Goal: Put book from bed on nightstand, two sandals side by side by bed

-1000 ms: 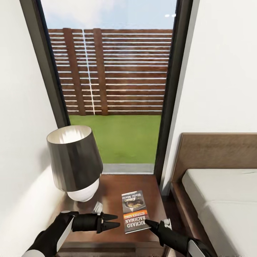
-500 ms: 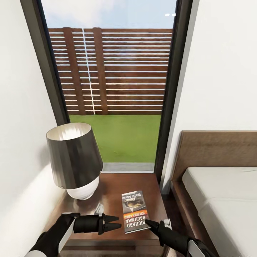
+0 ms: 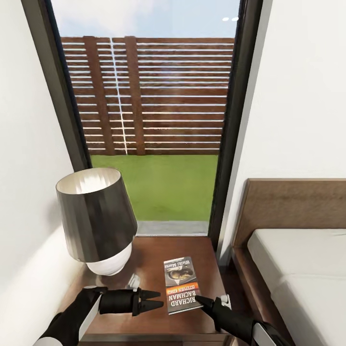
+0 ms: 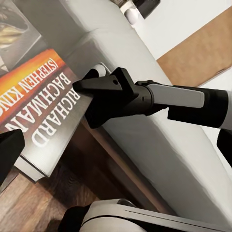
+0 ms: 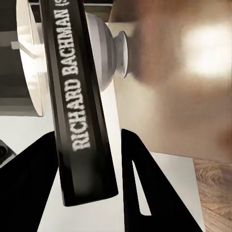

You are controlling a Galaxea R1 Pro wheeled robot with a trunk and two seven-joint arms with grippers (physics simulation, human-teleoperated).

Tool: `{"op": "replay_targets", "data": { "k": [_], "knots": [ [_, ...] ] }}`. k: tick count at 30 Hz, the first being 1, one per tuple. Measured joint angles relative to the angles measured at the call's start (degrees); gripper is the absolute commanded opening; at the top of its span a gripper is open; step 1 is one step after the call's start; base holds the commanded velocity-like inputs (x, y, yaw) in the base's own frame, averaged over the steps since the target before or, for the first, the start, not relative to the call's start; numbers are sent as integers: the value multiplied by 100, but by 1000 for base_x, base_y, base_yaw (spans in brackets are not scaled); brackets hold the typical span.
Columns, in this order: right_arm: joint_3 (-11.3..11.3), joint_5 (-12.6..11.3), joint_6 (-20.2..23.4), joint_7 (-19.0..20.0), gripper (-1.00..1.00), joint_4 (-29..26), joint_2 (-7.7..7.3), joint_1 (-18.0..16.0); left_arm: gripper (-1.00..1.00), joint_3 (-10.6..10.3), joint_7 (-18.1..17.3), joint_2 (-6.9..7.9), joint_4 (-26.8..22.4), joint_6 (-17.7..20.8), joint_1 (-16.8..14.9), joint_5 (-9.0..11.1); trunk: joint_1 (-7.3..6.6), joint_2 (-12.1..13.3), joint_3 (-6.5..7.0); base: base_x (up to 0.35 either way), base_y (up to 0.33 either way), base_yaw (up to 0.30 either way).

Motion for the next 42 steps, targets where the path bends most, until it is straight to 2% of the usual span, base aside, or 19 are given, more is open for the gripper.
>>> {"op": "replay_targets", "data": {
  "k": [9,19,42],
  "knots": [
    [0,3,-2,0,-100,0,0,0,100,0,0,0,0,0,-1,0,-2,0,0,176,0,0],
    [0,0,0,0,-100,0,0,0,100,0,-11,0,0,0,-1,0,0,0,0,20,0,0],
    [1,10,-7,0,-100,1,0,0,100,0,-18,0,0,0,-1,0,505,-921,-413,0,0,0]
  ]
}}
